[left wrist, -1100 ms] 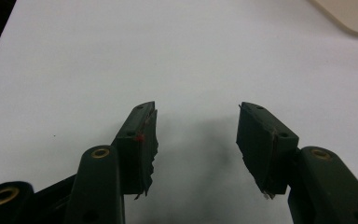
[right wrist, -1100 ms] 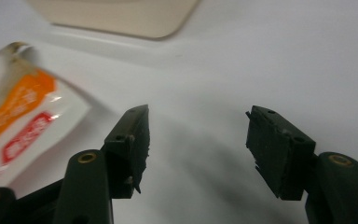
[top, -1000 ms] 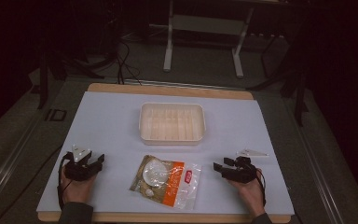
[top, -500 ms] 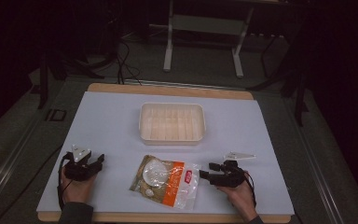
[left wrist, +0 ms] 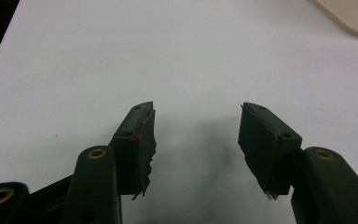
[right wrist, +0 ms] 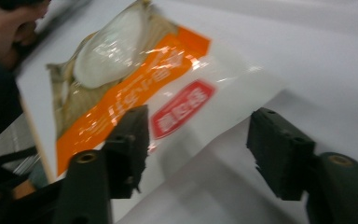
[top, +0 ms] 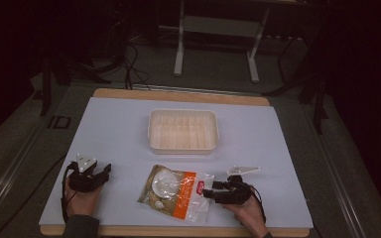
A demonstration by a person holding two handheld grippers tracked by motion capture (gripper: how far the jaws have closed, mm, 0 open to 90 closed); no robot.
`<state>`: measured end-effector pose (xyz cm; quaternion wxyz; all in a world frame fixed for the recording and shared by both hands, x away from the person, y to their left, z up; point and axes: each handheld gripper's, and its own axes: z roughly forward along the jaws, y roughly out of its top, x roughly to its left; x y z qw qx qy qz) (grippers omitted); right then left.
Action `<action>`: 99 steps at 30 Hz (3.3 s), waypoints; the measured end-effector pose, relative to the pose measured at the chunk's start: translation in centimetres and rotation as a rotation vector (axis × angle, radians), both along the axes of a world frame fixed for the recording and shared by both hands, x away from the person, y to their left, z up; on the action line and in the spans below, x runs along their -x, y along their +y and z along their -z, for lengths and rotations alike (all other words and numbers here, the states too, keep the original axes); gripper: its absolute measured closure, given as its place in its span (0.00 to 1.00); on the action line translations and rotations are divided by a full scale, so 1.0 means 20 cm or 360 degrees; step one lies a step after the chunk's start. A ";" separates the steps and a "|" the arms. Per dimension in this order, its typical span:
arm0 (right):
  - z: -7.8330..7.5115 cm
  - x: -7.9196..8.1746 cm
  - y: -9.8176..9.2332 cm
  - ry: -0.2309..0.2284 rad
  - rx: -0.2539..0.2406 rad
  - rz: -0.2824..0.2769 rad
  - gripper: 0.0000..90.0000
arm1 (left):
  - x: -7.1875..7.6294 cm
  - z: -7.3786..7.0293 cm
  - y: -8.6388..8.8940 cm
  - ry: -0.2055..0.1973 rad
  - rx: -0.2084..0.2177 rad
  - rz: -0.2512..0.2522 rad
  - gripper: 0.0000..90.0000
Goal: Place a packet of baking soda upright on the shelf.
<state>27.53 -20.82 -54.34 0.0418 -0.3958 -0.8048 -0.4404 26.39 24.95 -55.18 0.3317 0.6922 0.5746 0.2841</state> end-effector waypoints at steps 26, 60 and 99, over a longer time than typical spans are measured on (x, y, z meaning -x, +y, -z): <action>0.04 0.02 0.12 0.0192 -0.0039 -0.0132 0.99 | 0.00 0.00 0.00 -0.0005 -0.0009 -0.0001 0.50; -0.37 -0.11 0.30 -0.0003 -0.0138 -0.0244 1.00 | 0.00 0.00 -0.01 -0.0018 -0.0013 0.0010 0.51; -0.58 -0.16 0.67 -0.0031 -0.0373 -0.0408 1.00 | 0.01 0.00 0.00 -0.0022 0.0011 0.0004 0.50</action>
